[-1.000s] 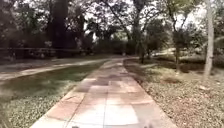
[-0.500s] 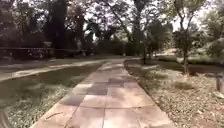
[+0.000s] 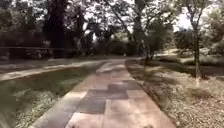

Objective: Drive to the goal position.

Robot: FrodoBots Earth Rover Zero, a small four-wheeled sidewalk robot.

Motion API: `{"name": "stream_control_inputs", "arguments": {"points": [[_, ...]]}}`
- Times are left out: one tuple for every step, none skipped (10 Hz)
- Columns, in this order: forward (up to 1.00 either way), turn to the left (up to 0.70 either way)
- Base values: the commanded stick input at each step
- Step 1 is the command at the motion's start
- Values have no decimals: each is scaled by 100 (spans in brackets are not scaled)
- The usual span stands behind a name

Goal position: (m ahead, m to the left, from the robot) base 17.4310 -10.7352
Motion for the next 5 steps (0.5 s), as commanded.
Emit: {"name": "stream_control_inputs", "arguments": {"points": [[100, 0], [100, 0], [100, 0], [100, 0], [100, 0]]}}
